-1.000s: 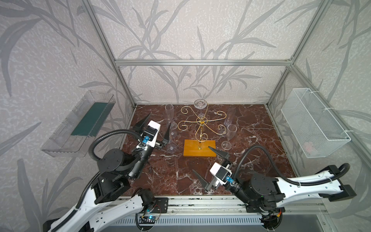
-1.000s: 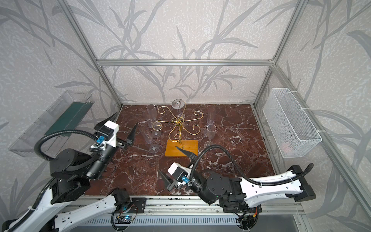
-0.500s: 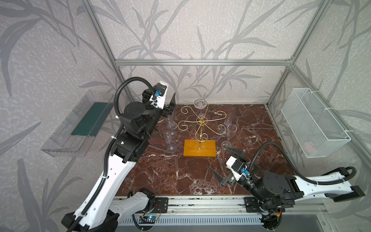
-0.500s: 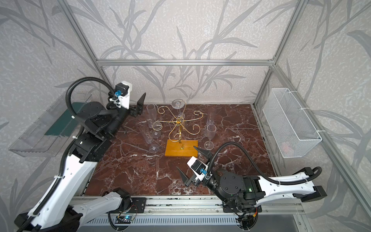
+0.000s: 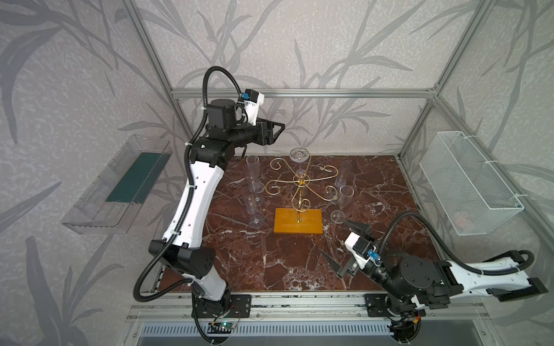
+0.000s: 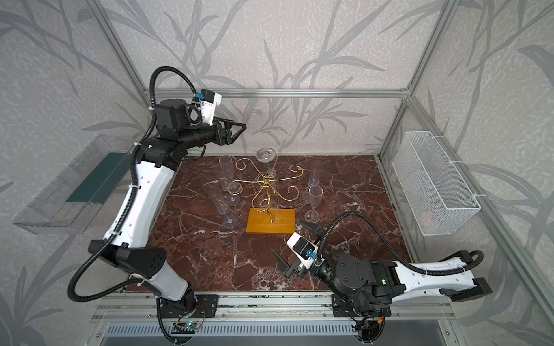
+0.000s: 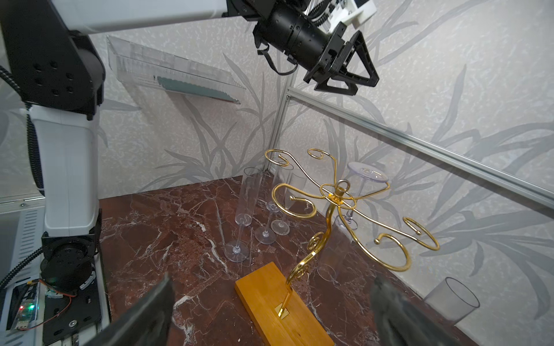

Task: Take the wine glass off the wine glass rack
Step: 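Reach the left gripper toward the far side of the rack while the right retracts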

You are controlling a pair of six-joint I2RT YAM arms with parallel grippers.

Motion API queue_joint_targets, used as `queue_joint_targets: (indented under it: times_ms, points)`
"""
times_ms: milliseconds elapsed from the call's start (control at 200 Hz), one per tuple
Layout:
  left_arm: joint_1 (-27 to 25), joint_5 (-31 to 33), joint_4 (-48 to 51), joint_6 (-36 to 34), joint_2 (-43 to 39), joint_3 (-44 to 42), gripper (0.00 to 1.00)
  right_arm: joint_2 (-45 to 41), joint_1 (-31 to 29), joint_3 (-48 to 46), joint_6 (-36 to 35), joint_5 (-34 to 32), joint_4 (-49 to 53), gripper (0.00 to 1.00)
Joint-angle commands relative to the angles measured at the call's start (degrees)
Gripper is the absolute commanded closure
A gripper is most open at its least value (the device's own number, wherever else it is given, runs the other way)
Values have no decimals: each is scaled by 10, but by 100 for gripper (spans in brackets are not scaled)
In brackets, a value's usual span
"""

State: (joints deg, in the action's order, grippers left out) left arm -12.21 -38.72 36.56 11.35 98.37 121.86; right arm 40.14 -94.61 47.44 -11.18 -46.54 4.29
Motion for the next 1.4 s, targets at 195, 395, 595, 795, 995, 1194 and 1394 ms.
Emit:
queue_joint_targets:
  times_ms: [195, 395, 595, 795, 995, 1194, 1394]
  points:
    - [3, -109, 121, 51, 106, 87, 37, 48, 79, 82, 100, 37, 156, 1]
    - [3, -130, 136, 32, 119, 83, 37, 88, 205, 133, 96, 151, 168, 1]
    - [3, -155, 135, 30, 129, 83, 37, 107, 294, 197, 79, 270, 160, 1]
    - [-1, -168, 136, 31, 148, 85, 38, 115, 355, 256, 92, 374, 197, 1]
    - [-13, -186, 152, 8, 161, 90, 40, 111, 384, 274, 95, 385, 215, 1]
    - [-23, -193, 159, -1, 166, 96, 44, 101, 393, 264, 97, 393, 213, 1]
    - [-31, -191, 166, -13, 169, 96, 53, 93, 394, 255, 104, 386, 213, 1]
